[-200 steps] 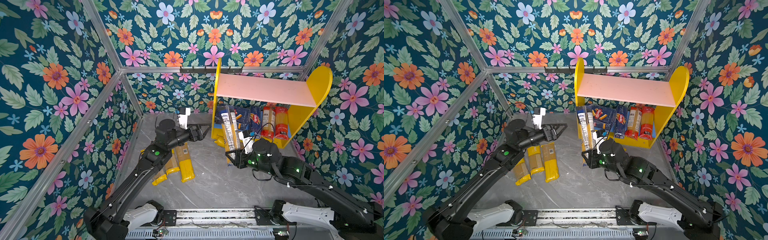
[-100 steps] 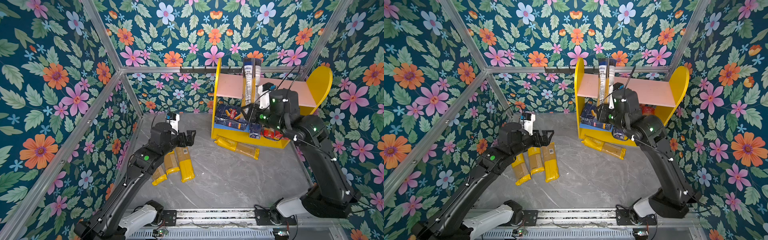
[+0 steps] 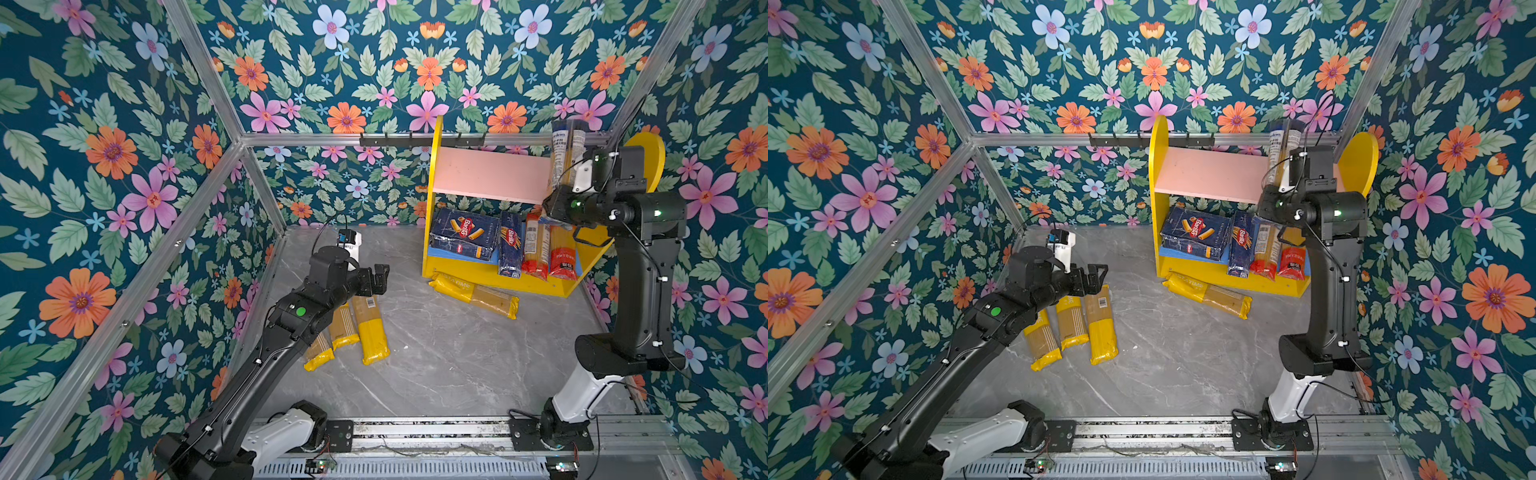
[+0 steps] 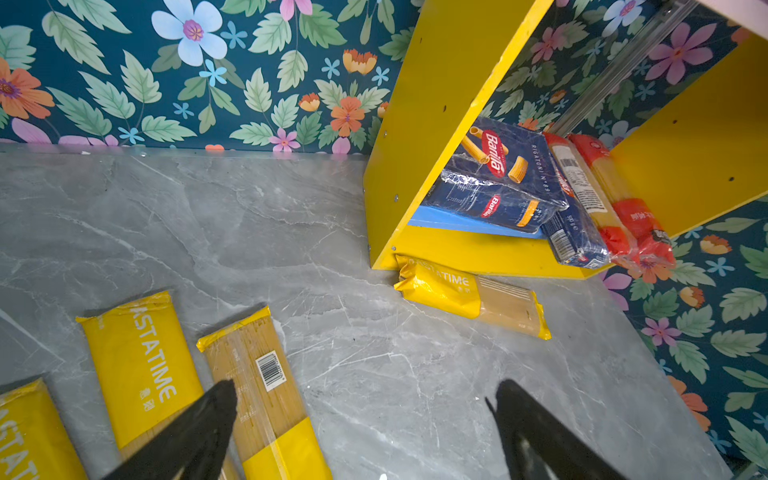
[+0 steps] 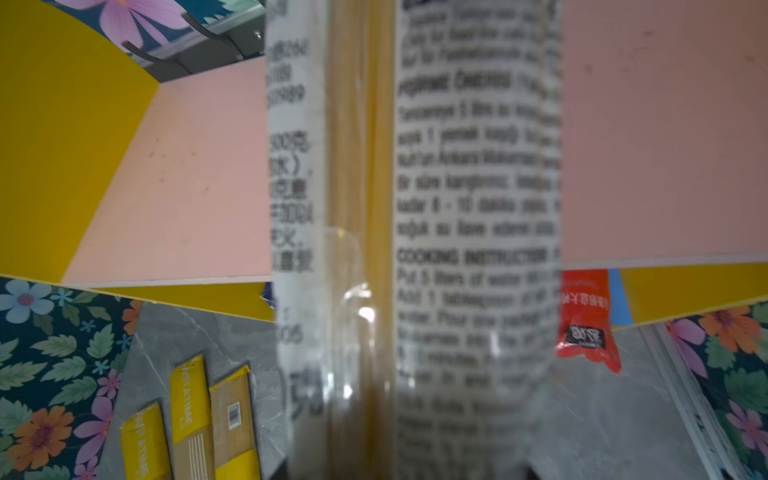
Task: Place and organize the pasta boxes and bags onto the shelf
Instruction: 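Stand the white-labelled pack on the pink top shelf with right gripper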
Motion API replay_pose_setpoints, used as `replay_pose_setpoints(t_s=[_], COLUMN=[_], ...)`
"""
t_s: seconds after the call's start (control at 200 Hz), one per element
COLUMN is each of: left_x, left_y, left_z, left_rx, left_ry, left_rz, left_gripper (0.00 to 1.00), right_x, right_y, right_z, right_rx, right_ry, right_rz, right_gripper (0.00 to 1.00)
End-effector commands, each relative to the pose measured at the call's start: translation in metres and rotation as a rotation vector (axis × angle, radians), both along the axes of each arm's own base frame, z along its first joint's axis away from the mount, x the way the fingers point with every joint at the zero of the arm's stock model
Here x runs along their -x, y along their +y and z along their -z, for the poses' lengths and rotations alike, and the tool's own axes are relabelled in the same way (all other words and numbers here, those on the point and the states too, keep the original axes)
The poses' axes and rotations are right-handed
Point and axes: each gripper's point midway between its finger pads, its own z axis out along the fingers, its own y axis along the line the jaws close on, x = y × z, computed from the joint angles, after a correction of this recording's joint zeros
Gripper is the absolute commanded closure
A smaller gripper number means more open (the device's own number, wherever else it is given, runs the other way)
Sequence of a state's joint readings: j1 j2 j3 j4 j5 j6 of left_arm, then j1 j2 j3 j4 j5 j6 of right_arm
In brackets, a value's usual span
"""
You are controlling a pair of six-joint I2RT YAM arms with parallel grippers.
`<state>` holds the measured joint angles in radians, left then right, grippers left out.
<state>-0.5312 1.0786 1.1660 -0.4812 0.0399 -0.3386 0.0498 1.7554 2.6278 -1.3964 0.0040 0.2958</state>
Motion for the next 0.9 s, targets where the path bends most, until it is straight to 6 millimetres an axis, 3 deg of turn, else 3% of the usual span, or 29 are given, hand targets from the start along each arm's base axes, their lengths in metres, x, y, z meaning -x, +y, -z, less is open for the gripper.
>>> replay_pose_setpoints(t_s=[0.0,0.105,0.325,0.555,0.895], left_x=[-0.008,-0.014,-0.02,-0.022,-0.024], left_y=[-0.007,-0.017,-0.025,-0.025,-0.031], left_z=[-0.001,0.01,0.022,0.021,0.022], left_rx=[0.013,0.033,0.032,0.024,0.025], left_ry=[-0.028,-0.006,0.009,-0.003,0.011], left_rz=[0.013,0.036,0.056,0.05,0.062], left_gripper=[0.02,0.02,0.02,0.02,0.03], right_x=[-0.006,-0.005,-0.016,-0.025,-0.036], right_y=[-0.016,-0.025,-0.072,-0.086,-0.109], right_z=[-0.031,-0.027,-0.007,-0.016,-0.015], right_rx=[0.077,0.122,0.107,0.117,0.078], right_ry=[-0.127,-0.112,-0.059,-0.095,-0.108], right_rz=[-0.007,-0.003,0.084,0.082,0.103], right_gripper=[1.0,1.0,1.0,1.0,0.93])
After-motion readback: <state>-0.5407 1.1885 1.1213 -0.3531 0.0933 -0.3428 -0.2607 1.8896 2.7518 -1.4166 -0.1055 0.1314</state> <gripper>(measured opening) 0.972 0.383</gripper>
